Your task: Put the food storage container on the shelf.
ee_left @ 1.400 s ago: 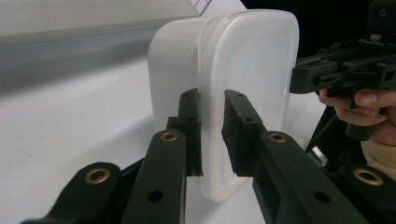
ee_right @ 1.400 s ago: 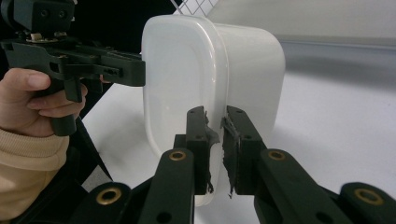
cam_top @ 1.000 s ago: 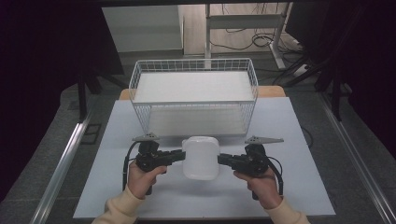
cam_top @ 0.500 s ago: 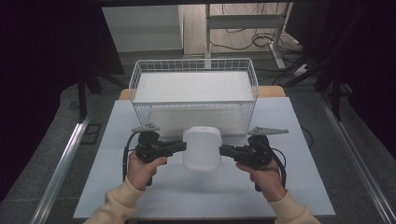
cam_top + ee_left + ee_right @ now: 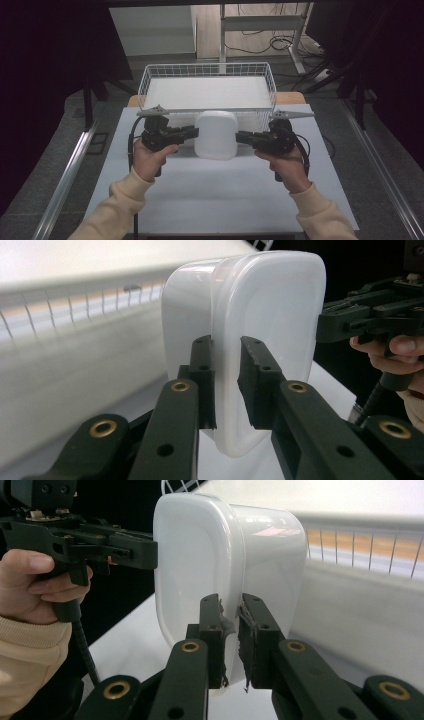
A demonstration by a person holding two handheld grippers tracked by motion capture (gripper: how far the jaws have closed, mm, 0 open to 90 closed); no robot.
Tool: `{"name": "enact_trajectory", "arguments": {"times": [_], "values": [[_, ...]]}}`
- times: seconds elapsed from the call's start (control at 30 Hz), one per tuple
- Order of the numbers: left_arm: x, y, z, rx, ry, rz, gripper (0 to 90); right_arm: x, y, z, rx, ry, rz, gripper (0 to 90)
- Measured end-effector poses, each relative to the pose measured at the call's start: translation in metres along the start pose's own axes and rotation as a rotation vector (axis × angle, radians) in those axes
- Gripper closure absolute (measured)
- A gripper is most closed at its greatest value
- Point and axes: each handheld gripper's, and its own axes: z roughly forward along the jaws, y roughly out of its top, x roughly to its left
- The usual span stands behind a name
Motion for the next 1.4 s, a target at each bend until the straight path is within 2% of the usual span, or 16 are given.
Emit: {"name": "enact_trajectory", "arguments": {"times": [0.4, 0.67, 0.8, 0.93, 0.97, 1.07, 1.13, 1.27, 1.3, 1.4], "values": [[0.008, 0.045, -0.01, -0.04, 0.011, 0.023, 77.6, 0.001, 0.052, 0.002, -0.021, -0.013, -0.051, 80.1], [0.014, 0.07, -0.013, -0.032, 0.013, 0.033, 77.6, -0.001, 0.077, 0.004, -0.033, -0.015, -0.049, 80.1], [0.021, 0.088, -0.013, -0.032, 0.018, 0.03, 77.5, -0.004, 0.091, 0.007, -0.035, -0.016, -0.052, 80.0], [0.027, 0.098, -0.01, -0.025, 0.018, 0.012, 77.5, -0.014, 0.104, 0.014, -0.031, -0.004, -0.034, 80.0], [0.034, 0.104, -0.007, -0.015, 0.016, -0.006, 77.5, -0.017, 0.107, 0.016, -0.029, -0.001, -0.027, 80.1], [0.041, 0.111, -0.003, -0.004, 0.012, -0.026, 77.5, -0.022, 0.113, 0.02, -0.022, 0.006, -0.01, 80.1], [0.049, 0.118, 0.001, 0.009, 0.008, -0.046, 77.5, -0.033, 0.121, 0.026, -0.022, 0.027, 0.02, 80.1], [0.057, 0.123, 0.007, 0.03, 0.008, -0.061, 77.4, -0.045, 0.124, 0.034, -0.02, 0.041, 0.058, 80.2], [0.061, 0.123, 0.012, 0.041, 0.007, -0.087, 77.4, -0.047, 0.125, 0.035, -0.014, 0.043, 0.066, 80.1], [0.071, 0.124, 0.02, 0.069, 0.007, -0.115, 77.4, -0.056, 0.128, 0.042, 0.021, 0.033, 0.104, 80.0]]}}
